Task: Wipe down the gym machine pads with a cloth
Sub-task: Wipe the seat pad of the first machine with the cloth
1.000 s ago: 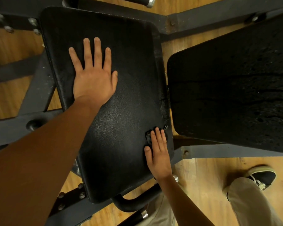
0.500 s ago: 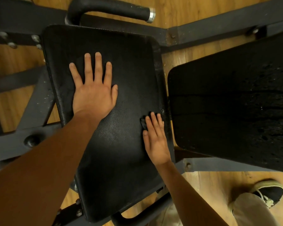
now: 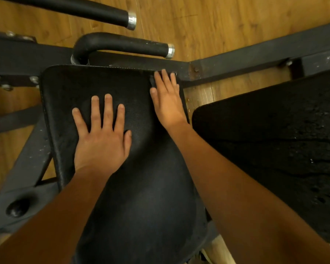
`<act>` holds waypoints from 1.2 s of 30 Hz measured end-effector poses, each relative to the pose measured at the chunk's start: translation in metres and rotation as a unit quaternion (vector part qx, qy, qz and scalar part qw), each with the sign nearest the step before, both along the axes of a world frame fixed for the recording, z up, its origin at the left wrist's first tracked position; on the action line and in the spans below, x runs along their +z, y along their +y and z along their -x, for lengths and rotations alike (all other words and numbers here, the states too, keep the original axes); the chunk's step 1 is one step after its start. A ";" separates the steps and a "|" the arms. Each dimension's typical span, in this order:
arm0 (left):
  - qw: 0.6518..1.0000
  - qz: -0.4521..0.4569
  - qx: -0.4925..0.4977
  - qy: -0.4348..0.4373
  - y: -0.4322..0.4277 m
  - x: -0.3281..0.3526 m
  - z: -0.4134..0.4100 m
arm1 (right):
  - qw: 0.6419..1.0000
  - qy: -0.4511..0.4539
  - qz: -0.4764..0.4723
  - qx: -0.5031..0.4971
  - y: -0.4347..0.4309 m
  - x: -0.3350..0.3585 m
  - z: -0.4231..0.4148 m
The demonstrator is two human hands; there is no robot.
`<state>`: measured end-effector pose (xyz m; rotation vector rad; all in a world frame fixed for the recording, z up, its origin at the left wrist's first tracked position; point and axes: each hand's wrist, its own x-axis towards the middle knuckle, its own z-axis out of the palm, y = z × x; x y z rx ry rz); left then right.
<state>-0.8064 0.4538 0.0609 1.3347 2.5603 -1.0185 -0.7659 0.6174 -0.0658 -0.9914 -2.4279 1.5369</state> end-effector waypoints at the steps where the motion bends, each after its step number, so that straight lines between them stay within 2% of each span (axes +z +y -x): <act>1: 1.000 -0.002 0.000 -0.003 0.001 0.000 0.000 | 1.000 0.003 0.001 -0.004 0.008 -0.001 0.008; 6: 1.000 0.002 0.001 -0.004 0.000 0.000 0.000 | 1.000 0.012 0.002 -0.023 0.015 -0.002 0.022; 15: 1.000 -0.015 0.002 -0.009 0.003 0.001 -0.002 | 1.000 0.005 0.016 -0.027 -0.036 0.000 -0.042; 20: 1.000 -0.012 -0.008 0.002 0.000 -0.001 -0.001 | 0.999 0.004 0.002 -0.041 -0.015 -0.004 -0.017; 24: 1.000 -0.001 -0.006 0.005 0.000 0.000 -0.001 | 0.999 0.007 0.006 -0.036 -0.001 -0.007 -0.005; 32: 1.000 -0.024 -0.006 0.000 0.002 0.001 -0.001 | 1.000 -0.027 0.013 0.005 -0.039 0.001 -0.058; 36: 1.000 -0.017 -0.009 0.000 0.002 0.001 -0.001 | 0.999 -0.033 0.007 -0.008 -0.037 0.000 -0.050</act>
